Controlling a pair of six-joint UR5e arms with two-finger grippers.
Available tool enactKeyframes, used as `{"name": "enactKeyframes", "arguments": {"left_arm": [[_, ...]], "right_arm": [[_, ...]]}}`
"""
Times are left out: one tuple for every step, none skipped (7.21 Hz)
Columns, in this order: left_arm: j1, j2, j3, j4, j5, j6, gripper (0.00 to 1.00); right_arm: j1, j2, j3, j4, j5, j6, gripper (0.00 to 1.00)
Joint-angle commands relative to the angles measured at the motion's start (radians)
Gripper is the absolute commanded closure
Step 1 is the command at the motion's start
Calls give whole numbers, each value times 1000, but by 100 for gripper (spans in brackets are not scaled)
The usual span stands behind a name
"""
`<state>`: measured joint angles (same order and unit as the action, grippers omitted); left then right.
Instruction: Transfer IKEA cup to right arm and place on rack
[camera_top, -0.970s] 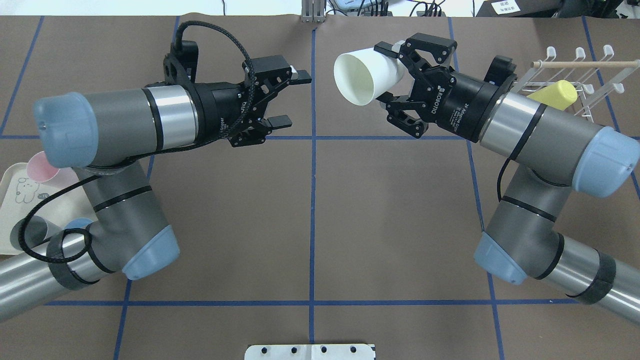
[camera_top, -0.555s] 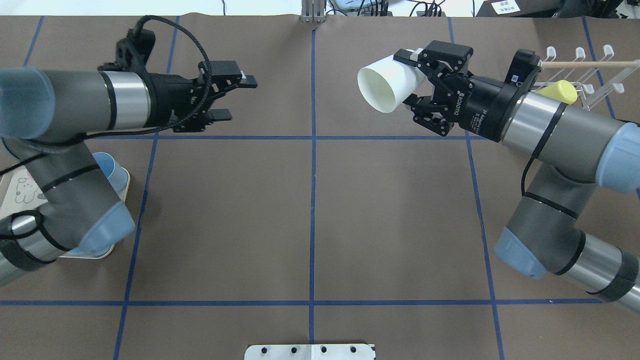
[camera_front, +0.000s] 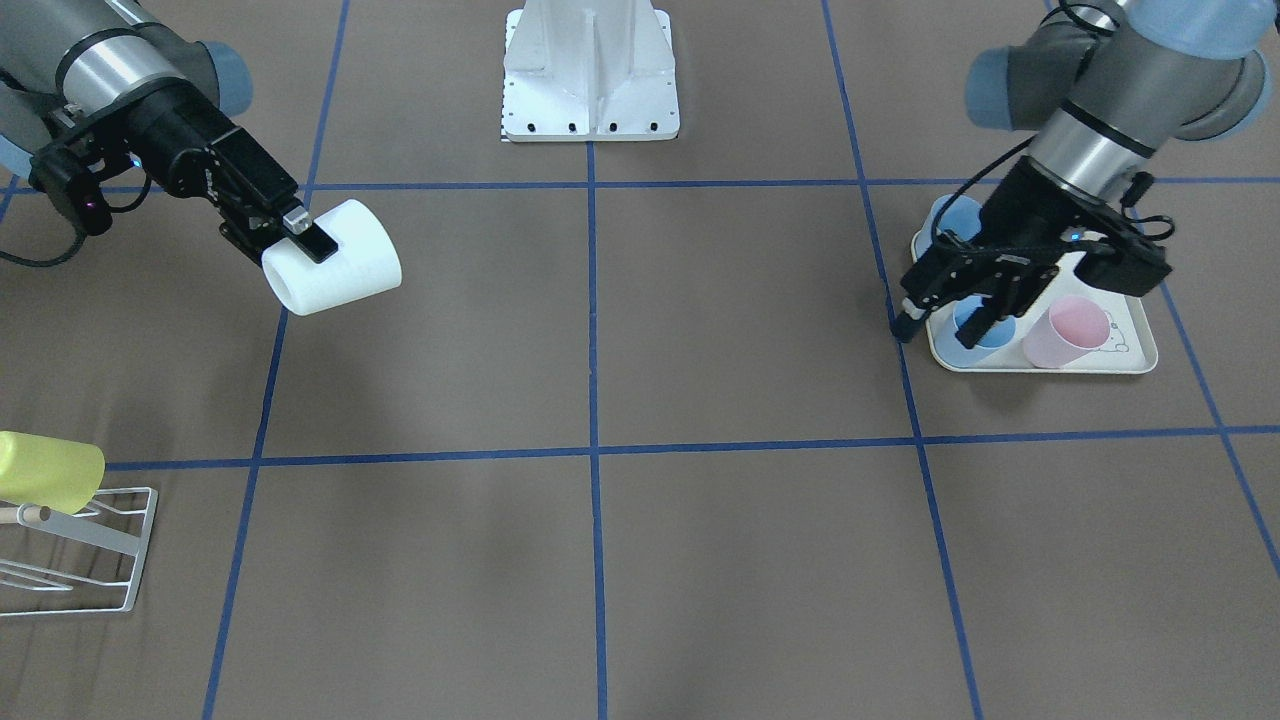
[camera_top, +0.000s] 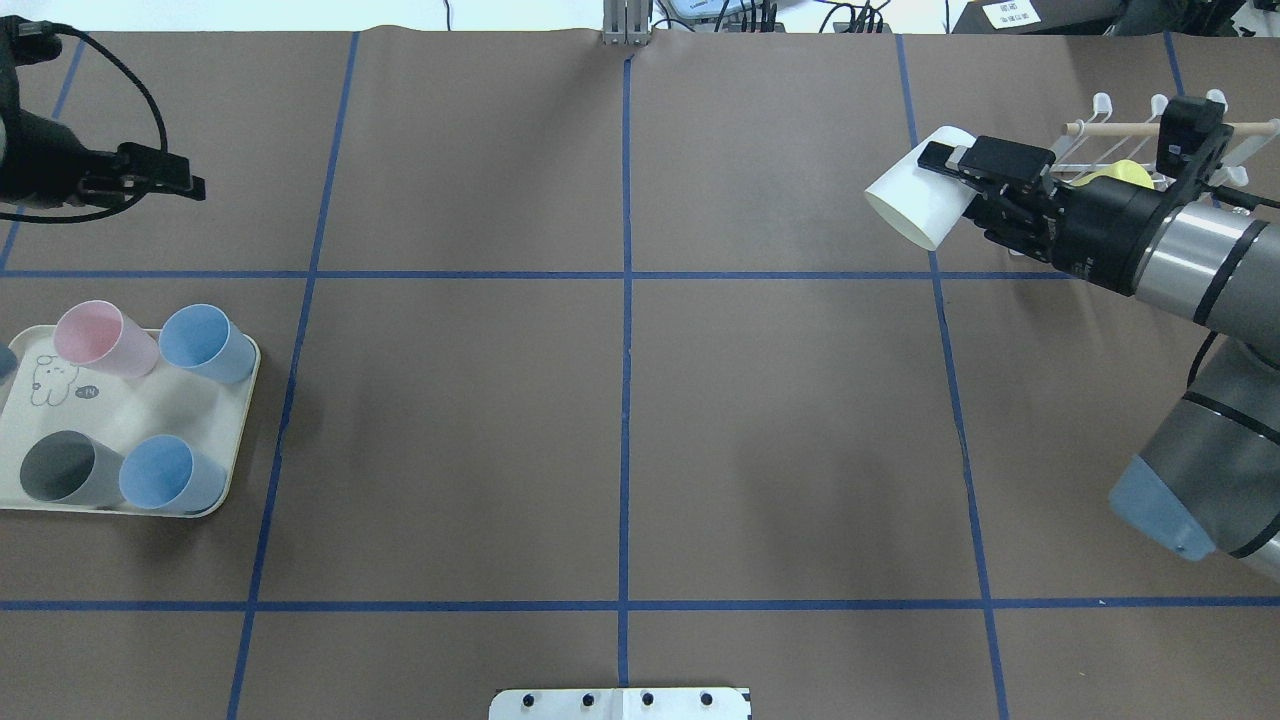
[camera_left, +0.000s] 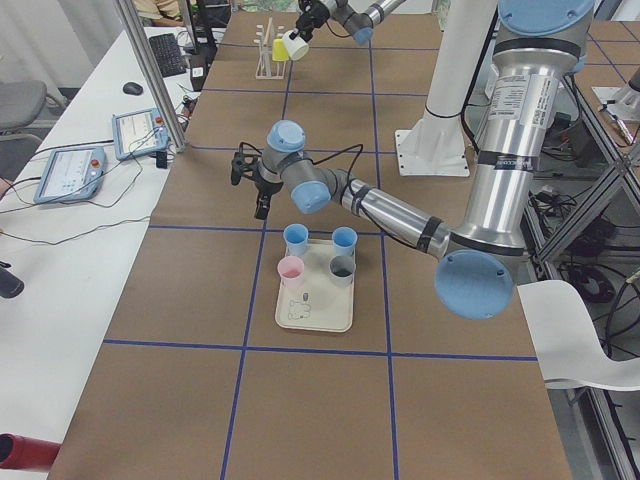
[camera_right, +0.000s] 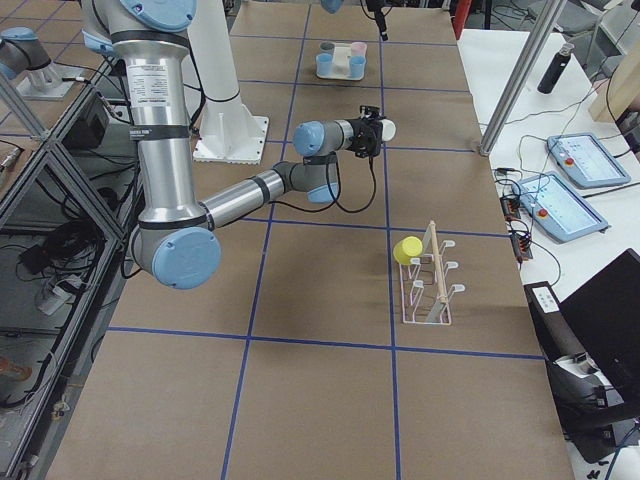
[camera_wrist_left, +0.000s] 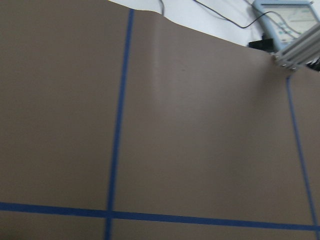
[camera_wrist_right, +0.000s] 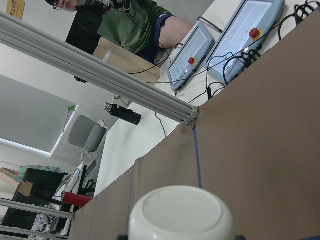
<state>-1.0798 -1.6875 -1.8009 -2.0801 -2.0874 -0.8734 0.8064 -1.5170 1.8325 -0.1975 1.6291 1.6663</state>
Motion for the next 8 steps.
{"name": "enactKeyframes", "arguments": {"left_arm": [[-14, 77, 69, 32, -6, 169, 1], [-14, 87, 96, 32, -10, 171, 1], [-14, 119, 100, 32, -37, 183, 2], [-12, 152, 100, 32, -63, 183, 2], [-8, 164, 103, 34, -75, 183, 4], [-3, 163, 127, 34, -80, 182, 7], [-3, 152, 156, 34, -103, 180, 13], [7, 134, 184, 34, -114, 179, 21]], "right_arm": [[46, -48, -7, -13, 2, -144, 95], [60, -60, -16, -14, 0, -196, 95], [65, -60, -25, -20, 0, -209, 95], [72, -60, -27, -23, 0, -211, 95], [85, -60, -25, -40, 0, -229, 95], [89, -58, -27, -45, -2, -264, 95], [94, -58, -27, -51, -2, -267, 95], [100, -61, -28, -51, -2, -269, 95]]}}
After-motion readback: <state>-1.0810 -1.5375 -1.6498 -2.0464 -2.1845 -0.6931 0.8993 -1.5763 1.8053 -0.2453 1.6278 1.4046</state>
